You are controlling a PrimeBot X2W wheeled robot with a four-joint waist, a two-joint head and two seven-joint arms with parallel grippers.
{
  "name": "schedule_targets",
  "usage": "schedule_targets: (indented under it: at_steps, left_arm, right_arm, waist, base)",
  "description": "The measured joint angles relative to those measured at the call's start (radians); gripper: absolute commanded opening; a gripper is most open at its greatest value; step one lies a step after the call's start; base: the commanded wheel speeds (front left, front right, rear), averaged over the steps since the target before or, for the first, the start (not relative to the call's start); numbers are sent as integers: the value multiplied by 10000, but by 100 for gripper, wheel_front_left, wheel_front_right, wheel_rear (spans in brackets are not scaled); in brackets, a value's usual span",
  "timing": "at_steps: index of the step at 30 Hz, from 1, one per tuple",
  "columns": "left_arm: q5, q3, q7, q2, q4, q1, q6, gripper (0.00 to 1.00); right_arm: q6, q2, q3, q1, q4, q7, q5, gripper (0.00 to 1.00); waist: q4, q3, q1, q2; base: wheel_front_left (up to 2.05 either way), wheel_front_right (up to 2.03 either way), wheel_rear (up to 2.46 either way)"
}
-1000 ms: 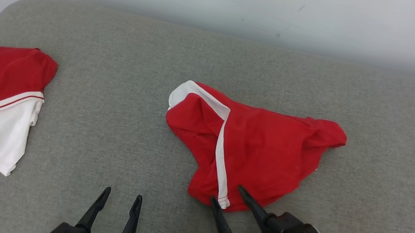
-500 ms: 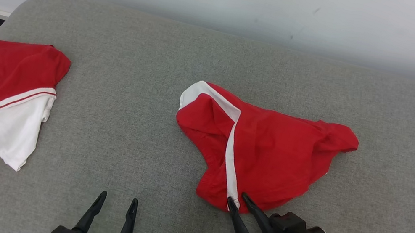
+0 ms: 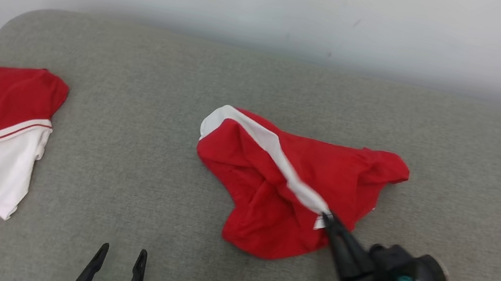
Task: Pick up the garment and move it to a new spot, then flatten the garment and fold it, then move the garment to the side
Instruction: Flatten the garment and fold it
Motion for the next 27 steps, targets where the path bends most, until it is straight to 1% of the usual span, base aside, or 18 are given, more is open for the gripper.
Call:
schedule_targets:
  at_steps: [5,9,16,20,22,23,24,27]
  left_arm:
    - [79,173,0,0,23,94,-88,100]
    - [88,167,0,0,40,93,-171,100]
    - [163,92,0,-2,119,87,-244,100]
    - [190,29,0,-2,153,87,-274,100]
    - [188,-6,0,-2,178,86,-290,100]
    - [188,-33,0,-2,186,82,-339,100]
    - [188,-67,0,-2,194,75,-341,100]
    - [176,-238,0,-2,178,-96,-353,100]
  right_arm:
    - [0,-780,-1292,598,-1147,-2,-142,0]
    - [0,-1204,-2057,1177,-1507,-2,-322,0]
    - [0,-1678,-2621,1912,-1041,-4,-541,0]
    - [0,-1716,-2746,2160,-351,-2,-809,0]
    - [0,-1630,-2930,2274,-90,0,-826,0]
    - [0,-1567,-3053,2285,-36,-2,-826,84]
    - [0,-1473,-3129,2276,-69,-2,-807,100]
    - [0,-1210,-3135,2221,-295,-4,-794,100]
  waist:
    - [-474,-239,-1,0]
    - [-901,-410,-1,0]
    - [-1458,-613,-1,0]
    - [-1555,-659,-1,0]
    - [-1542,-656,-1,0]
    - [-1544,-653,-1,0]
    - [-1553,-645,-2,0]
    - [-1599,-566,-1,0]
  base:
    - [0,0,0]
    - [0,0,0]
    - [0,0,0]
    - [0,0,0]
    - [0,0,0]
    - [0,0,0]
    - [0,0,0]
    - [0,0,0]
